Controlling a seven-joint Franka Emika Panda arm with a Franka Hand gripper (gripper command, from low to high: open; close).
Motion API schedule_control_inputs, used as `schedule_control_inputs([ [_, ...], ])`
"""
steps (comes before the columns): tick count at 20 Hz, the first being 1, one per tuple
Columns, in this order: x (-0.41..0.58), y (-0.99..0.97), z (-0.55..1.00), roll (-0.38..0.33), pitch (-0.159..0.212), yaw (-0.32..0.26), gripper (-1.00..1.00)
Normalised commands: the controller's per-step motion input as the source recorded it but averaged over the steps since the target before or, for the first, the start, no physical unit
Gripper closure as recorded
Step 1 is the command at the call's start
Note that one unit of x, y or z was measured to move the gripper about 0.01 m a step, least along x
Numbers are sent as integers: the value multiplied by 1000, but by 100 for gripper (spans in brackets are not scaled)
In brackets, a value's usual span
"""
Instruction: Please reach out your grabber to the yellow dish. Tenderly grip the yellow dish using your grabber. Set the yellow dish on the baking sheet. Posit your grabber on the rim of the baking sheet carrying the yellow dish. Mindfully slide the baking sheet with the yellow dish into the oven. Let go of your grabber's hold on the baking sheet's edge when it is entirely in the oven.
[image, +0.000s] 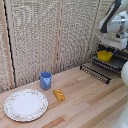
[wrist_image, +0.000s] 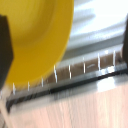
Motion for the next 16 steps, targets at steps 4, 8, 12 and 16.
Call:
schedule_control_inputs([
  [4, 96, 298, 651, -87, 173, 215, -100],
  [8, 112, 221, 511, -87, 137, 246, -100],
  [12, 0, 99, 411, -90, 137, 294, -100],
  [16, -72, -3, 223, -165, 46, 290, -100],
])
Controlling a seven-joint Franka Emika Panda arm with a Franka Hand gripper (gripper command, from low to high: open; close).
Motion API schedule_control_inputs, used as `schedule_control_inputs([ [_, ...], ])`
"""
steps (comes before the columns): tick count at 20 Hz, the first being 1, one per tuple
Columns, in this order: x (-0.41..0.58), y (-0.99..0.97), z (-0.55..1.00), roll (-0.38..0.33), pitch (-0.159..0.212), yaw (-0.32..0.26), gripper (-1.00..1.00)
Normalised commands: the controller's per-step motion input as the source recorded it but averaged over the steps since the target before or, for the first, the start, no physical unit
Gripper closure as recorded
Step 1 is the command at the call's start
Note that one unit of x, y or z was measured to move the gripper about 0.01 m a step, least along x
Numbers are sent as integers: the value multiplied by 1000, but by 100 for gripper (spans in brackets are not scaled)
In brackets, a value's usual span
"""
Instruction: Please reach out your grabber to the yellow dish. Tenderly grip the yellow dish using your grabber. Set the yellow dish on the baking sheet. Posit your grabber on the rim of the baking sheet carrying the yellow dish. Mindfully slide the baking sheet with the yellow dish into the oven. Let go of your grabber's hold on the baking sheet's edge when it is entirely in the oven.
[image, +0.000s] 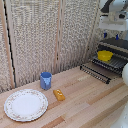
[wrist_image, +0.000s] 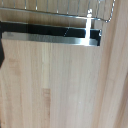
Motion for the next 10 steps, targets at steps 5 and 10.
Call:
schedule_control_inputs([
  [5, -107, -59, 27, -240, -3, 259, -100],
  [10, -97, -72, 0, -261, -14, 250, -100],
])
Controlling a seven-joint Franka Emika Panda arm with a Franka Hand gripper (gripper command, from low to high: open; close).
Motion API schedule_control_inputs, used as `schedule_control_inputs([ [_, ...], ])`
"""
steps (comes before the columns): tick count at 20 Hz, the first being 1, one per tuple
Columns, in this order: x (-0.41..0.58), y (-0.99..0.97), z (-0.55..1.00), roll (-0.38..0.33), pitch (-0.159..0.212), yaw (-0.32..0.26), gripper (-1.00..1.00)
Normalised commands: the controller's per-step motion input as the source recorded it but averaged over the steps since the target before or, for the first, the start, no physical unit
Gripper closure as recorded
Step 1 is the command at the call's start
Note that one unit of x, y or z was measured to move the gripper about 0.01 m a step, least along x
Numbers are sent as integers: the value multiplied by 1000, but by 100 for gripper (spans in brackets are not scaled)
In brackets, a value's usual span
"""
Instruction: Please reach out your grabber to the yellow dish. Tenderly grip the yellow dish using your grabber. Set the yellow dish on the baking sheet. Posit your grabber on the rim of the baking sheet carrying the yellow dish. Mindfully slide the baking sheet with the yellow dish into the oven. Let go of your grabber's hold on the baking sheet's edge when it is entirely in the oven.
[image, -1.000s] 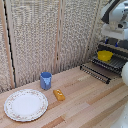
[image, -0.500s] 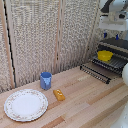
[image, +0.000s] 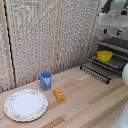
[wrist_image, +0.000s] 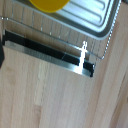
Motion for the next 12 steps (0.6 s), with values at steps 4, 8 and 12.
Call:
schedule_control_inputs([
  [4, -104, -44, 0, -266, 18, 250, -100],
  [8, -96, 164, -20, -347, 171, 117, -100],
  [12, -221, 371, -76, -375, 135, 0, -100],
])
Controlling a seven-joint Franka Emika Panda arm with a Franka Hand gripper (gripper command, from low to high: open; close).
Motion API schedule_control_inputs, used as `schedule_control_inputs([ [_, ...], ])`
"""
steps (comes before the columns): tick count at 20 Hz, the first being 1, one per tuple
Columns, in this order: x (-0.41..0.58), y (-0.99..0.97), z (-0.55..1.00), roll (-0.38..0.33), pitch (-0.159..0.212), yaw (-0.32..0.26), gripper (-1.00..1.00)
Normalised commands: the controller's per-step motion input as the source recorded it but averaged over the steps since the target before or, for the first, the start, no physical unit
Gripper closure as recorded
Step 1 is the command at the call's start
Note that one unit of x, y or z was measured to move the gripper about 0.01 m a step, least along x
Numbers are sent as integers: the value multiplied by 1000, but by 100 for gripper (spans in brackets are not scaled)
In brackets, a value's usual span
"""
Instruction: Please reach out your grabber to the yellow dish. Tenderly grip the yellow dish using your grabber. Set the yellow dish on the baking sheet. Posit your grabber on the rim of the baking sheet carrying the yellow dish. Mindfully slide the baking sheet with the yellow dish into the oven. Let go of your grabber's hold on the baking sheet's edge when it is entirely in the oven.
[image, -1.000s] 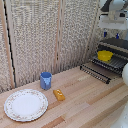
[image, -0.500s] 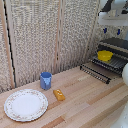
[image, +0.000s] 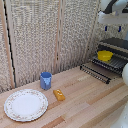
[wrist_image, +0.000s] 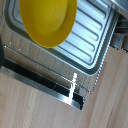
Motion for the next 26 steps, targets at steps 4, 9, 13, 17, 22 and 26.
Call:
schedule_control_inputs([
  [4, -287, 331, -62, -375, 128, 1, -100],
  [9, -173, 93, -64, -374, 166, 121, -100],
  [13, -68, 136, -23, -257, 195, 181, -100],
  [17, 274, 357, -115, -103, 116, 220, -100],
  [22, 46, 195, -101, -181, 189, 217, -100],
  [26, -105, 11, -216, -238, 218, 241, -100],
])
